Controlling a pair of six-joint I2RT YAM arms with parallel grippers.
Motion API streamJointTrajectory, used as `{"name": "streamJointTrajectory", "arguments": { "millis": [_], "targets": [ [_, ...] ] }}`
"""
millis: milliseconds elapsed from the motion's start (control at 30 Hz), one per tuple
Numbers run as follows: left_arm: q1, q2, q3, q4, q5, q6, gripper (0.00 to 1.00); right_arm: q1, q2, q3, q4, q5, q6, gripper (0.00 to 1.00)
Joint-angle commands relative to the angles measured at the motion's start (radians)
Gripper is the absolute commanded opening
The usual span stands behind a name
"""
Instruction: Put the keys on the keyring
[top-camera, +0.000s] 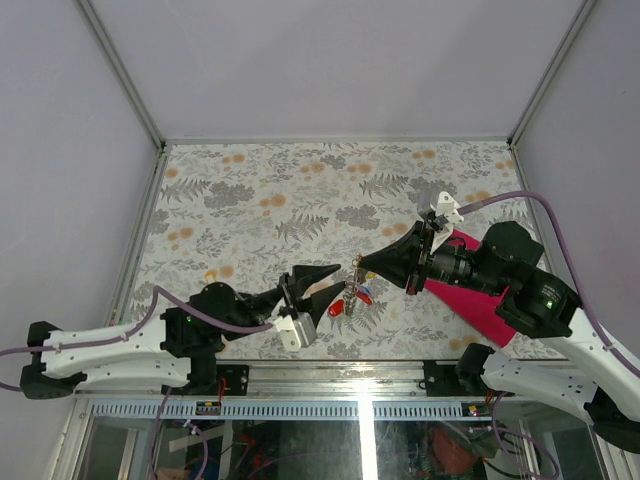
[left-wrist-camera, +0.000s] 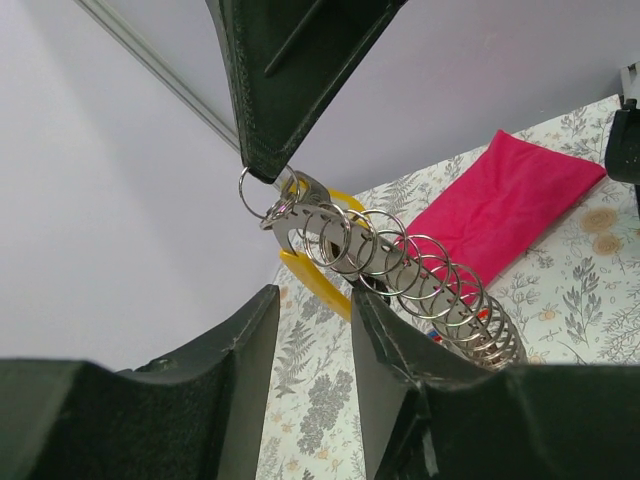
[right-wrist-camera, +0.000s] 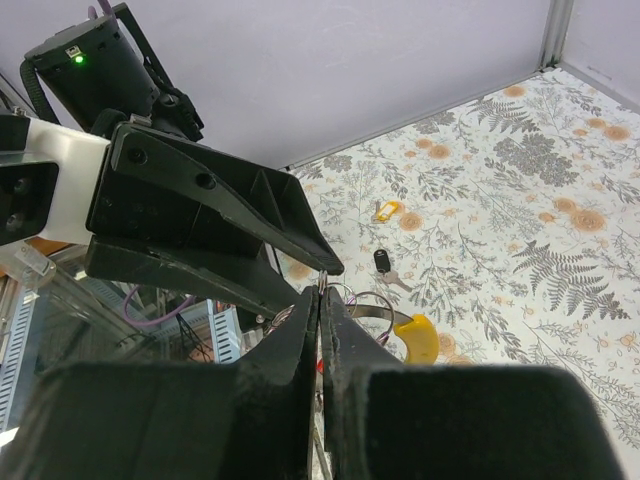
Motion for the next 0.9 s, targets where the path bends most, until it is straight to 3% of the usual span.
{"name": "streamJointTrajectory", "arguments": {
  "millis": [0, 467, 867],
  "targets": [
    [-0.015, 0.012, 0.037, 0.101, -0.019, 0.025, 0.35, 0.006, -0.006, 0.044, 0.08, -0.012, 0.011, 0.0],
    [-0.042, 0.044, 0.06, 0.119, -0.047, 0.065, 0.29, 0.005, -0.007, 0.034, 0.083, -0.017, 0.009, 0.0],
    [-0.058, 0.048, 0.064, 0.112, -0.05, 0.075, 0.29, 0.006, -0.003, 0.032, 0.085, -0.018, 0.011, 0.0]
  ]
}}
